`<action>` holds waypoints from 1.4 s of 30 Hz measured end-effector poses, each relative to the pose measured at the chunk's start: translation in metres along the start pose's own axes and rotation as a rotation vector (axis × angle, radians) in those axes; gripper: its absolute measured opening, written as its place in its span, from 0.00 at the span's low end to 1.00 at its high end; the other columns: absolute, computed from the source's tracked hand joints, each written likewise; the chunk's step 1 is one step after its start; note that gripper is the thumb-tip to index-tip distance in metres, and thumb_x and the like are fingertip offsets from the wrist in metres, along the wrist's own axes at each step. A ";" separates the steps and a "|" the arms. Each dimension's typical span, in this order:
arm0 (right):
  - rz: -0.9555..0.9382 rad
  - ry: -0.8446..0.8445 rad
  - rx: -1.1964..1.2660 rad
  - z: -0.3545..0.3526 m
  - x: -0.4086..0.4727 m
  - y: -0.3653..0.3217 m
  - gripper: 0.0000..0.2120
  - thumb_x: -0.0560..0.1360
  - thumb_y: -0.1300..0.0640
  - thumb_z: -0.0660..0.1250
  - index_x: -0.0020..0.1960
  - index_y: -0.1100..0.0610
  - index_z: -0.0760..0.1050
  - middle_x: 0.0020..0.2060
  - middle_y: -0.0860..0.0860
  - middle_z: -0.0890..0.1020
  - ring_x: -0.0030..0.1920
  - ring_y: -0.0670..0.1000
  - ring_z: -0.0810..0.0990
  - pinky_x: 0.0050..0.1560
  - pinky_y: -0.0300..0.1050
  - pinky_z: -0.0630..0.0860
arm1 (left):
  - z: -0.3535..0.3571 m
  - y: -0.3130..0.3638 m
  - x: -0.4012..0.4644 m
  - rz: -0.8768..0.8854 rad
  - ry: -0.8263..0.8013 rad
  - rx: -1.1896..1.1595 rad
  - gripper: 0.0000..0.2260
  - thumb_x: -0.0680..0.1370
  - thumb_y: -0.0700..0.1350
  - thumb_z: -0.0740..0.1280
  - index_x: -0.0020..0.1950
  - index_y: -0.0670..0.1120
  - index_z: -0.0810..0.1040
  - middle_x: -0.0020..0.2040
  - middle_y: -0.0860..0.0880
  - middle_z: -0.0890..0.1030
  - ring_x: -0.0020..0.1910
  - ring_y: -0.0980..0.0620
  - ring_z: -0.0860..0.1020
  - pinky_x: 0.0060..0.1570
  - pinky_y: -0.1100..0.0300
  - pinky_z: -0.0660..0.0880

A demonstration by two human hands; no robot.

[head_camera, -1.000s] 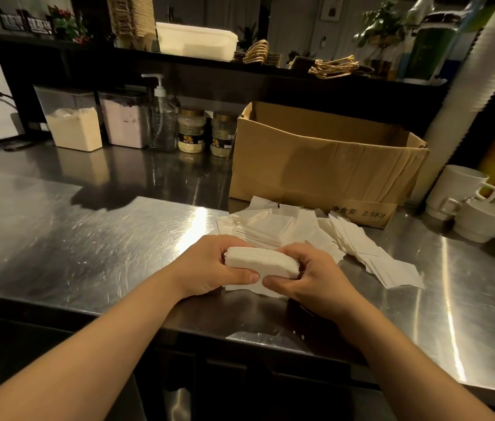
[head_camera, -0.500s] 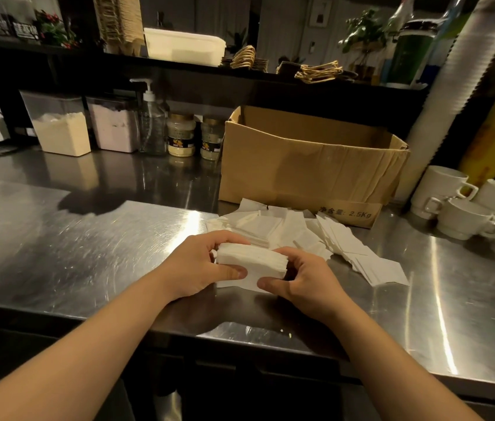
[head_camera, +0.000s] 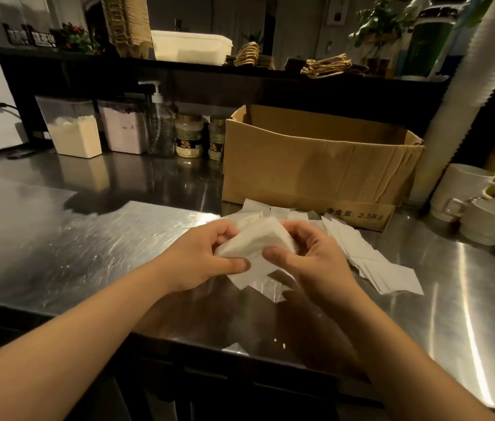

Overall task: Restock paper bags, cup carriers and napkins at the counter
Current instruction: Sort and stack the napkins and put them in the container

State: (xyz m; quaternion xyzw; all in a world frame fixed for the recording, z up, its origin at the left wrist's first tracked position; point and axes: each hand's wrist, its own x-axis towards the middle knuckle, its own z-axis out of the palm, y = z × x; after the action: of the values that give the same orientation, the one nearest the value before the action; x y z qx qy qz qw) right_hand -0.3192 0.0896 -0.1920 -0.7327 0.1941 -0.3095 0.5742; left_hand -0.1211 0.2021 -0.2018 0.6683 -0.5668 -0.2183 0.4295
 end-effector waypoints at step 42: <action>-0.032 -0.202 -0.174 0.037 0.432 -0.275 0.20 0.71 0.47 0.76 0.62 0.41 0.77 0.54 0.39 0.84 0.55 0.41 0.83 0.53 0.45 0.83 | -0.334 0.113 0.276 -0.198 0.158 -0.333 0.17 0.74 0.41 0.76 0.59 0.57 0.80 0.52 0.56 0.86 0.55 0.58 0.83 0.60 0.52 0.79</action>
State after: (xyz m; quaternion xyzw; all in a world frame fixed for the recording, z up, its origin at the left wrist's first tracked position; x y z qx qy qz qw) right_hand 0.0029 -0.0875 0.1662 -0.8101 0.1496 -0.2253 0.5201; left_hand 0.1473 0.0515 0.1240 0.6556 -0.4192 -0.2969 0.5534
